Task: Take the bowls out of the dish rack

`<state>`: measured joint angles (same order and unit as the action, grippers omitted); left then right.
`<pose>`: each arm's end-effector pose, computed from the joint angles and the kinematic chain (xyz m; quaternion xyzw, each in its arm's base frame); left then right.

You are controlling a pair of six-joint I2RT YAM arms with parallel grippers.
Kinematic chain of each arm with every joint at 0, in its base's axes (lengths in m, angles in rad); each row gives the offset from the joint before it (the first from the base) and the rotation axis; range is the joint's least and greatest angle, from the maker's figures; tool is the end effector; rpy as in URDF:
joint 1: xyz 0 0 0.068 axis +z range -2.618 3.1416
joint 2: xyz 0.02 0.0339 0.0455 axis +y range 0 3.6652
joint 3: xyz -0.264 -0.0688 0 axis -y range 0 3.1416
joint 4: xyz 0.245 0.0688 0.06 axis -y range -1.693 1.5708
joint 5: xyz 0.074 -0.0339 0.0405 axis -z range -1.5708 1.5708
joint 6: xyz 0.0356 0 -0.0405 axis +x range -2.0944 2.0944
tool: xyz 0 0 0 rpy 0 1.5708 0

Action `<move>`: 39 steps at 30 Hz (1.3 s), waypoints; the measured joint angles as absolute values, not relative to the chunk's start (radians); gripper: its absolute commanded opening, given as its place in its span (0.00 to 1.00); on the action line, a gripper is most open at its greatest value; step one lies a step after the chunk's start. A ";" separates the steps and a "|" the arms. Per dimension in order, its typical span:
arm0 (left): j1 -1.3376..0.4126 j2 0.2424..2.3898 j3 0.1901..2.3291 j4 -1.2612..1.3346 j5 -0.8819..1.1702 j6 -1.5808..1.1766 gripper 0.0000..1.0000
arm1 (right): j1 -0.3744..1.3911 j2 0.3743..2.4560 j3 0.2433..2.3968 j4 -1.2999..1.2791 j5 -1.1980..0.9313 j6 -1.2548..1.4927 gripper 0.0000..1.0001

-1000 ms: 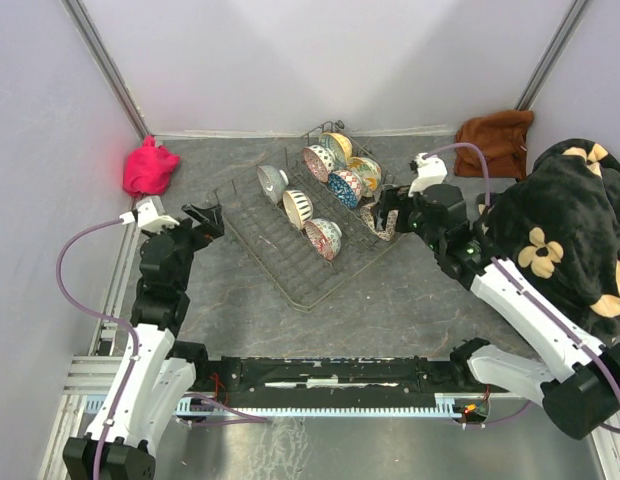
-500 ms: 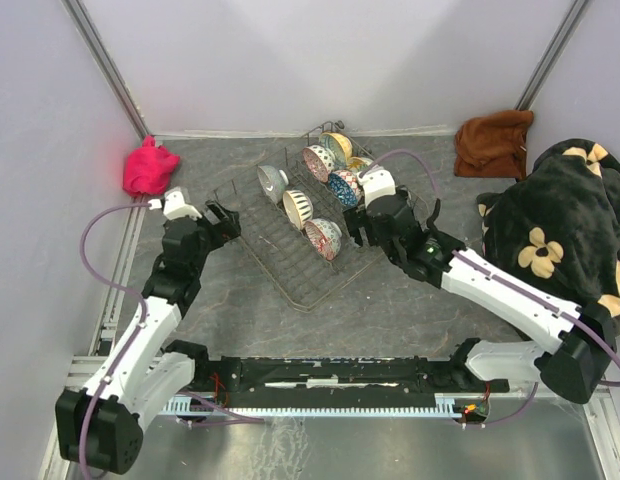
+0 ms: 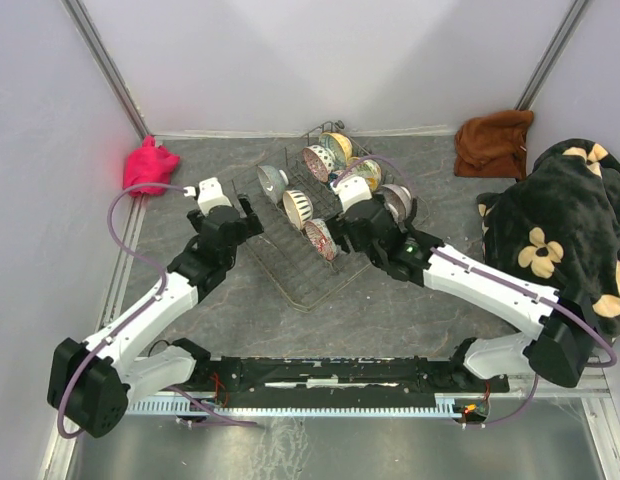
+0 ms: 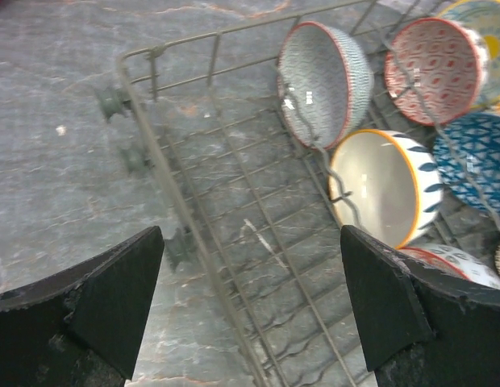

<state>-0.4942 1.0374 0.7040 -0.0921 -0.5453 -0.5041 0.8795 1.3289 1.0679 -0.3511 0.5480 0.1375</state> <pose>0.2130 -0.0938 0.2742 -0.1499 0.8087 -0.0511 0.5665 0.2020 0.2150 0.3046 -0.1934 0.8413 0.0065 0.5047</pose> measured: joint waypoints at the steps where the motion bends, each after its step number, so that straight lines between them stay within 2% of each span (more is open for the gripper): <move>1: -0.495 1.040 0.704 -0.104 -0.564 -0.504 0.98 | 0.892 1.333 1.069 -0.345 0.520 0.143 0.91; 11: -0.495 0.883 0.697 -0.144 -0.731 -0.505 0.99 | 1.080 1.486 1.175 -0.279 0.384 0.168 0.87; 19: -0.445 0.881 0.697 -0.208 -0.776 -0.506 1.00 | 1.176 1.625 1.265 -0.256 0.378 0.178 0.82; 31: -0.231 0.857 0.665 -0.254 -0.725 -0.514 0.99 | 1.232 1.817 1.376 -0.247 0.385 0.205 0.65; 39: -0.166 0.776 0.639 -0.262 -0.720 -0.538 0.99 | 1.230 1.900 1.440 -0.257 0.389 0.225 0.48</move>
<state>-0.1661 0.7765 0.6388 -0.2619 -0.7204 -0.5377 1.2304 1.8999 1.4399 -0.2573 0.3889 0.2253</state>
